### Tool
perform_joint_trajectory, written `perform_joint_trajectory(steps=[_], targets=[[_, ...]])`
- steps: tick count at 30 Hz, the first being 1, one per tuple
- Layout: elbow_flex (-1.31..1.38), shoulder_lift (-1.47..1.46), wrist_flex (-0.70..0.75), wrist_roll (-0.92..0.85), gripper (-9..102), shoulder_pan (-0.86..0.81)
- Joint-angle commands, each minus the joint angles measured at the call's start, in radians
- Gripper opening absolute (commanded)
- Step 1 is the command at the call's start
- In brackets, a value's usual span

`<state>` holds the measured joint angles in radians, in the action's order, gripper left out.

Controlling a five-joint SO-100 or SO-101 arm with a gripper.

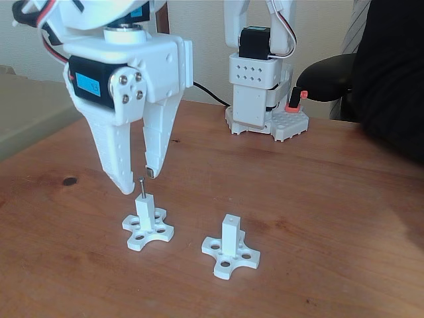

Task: Grab the screw and set it in the hole.

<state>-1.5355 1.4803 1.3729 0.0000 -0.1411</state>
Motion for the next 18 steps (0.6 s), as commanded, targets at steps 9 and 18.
perform_joint_trajectory(steps=[9,18], targets=[[0.092,0.020,-0.014,-0.014,10,0.006],[0.094,0.011,-0.017,-0.015,9,0.006]])
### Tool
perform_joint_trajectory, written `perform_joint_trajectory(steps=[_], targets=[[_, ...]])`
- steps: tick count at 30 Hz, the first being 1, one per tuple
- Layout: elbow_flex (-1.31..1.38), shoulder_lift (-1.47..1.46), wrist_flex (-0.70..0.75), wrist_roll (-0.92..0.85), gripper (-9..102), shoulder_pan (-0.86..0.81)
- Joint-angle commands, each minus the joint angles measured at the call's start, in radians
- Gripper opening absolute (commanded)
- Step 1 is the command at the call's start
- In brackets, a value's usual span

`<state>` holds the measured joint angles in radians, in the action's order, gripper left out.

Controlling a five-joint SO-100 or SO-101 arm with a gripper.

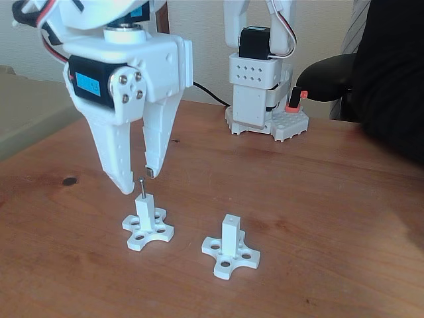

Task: Grab the screw and set it in the hole.

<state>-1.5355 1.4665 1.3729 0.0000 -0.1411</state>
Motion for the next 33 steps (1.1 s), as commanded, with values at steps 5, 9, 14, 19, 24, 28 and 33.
perform_joint_trajectory(steps=[5,9,14,19,24,28,33], targets=[[0.094,0.021,-0.020,-0.015,9,0.006],[0.092,0.020,-0.026,-0.015,9,0.006],[0.087,0.020,-0.032,-0.015,9,0.006],[0.086,0.020,-0.032,-0.018,9,0.006],[0.083,0.020,-0.032,-0.020,9,0.006],[0.081,0.020,-0.032,-0.021,9,0.006],[0.081,0.018,-0.034,-0.021,8,0.006]])
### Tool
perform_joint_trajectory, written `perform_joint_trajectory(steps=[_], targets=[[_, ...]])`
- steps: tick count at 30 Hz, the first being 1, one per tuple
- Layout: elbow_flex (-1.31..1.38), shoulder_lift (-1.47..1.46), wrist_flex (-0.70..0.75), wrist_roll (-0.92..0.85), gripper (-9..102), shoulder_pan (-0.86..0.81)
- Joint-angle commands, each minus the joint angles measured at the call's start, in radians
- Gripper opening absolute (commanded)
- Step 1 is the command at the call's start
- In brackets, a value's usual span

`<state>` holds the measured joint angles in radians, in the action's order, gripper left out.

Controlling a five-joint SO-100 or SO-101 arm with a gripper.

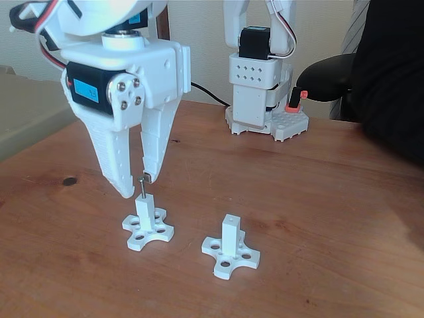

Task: Grab the screw and set it in the hole.

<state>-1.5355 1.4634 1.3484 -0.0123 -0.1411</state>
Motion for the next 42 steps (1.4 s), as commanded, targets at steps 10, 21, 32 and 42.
perform_joint_trajectory(steps=[10,21,32,42], targets=[[0.080,0.014,-0.014,-0.011,8,0.008],[0.080,0.012,-0.018,-0.011,6,0.009],[0.077,0.011,-0.029,-0.014,5,0.009],[0.075,0.011,-0.034,-0.021,0,0.006]])
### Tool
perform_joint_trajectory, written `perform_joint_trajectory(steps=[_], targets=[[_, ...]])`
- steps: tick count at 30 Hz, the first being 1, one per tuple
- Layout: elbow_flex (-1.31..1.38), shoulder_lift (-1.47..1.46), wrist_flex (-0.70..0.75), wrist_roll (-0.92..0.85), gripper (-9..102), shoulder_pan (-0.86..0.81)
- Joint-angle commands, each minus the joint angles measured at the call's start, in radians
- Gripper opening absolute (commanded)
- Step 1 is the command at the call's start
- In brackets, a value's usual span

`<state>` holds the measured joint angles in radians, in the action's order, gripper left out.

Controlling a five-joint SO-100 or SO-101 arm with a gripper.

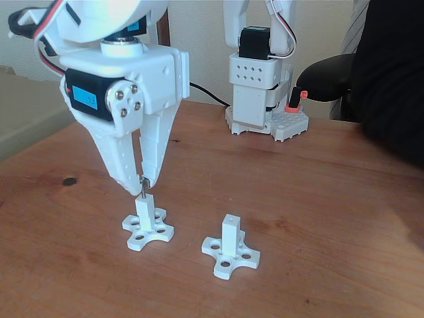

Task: Grab the screw and set it in the hole.

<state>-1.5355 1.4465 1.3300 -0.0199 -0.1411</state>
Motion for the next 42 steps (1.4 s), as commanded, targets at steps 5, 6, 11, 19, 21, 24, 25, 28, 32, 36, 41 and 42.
perform_joint_trajectory(steps=[5,6,11,19,21,24,25,28,32,36,41,42], targets=[[0.074,0.028,-0.023,-0.015,-2,0.006],[0.074,0.028,-0.026,-0.015,-2,0.006],[0.071,0.028,-0.041,-0.017,-4,0.008],[0.097,0.029,-0.040,-0.017,-4,0.008],[0.110,0.029,-0.034,-0.017,-4,0.009],[0.132,0.029,-0.021,-0.018,-4,0.009],[0.140,0.029,-0.017,-0.020,-4,0.009],[0.179,0.034,0.009,-0.023,-4,0.009],[0.202,0.049,0.043,-0.020,-4,0.021],[0.218,0.071,0.071,-0.011,-4,0.055],[0.218,0.098,0.086,0.005,-4,0.104],[0.216,0.101,0.087,0.006,-4,0.112]])
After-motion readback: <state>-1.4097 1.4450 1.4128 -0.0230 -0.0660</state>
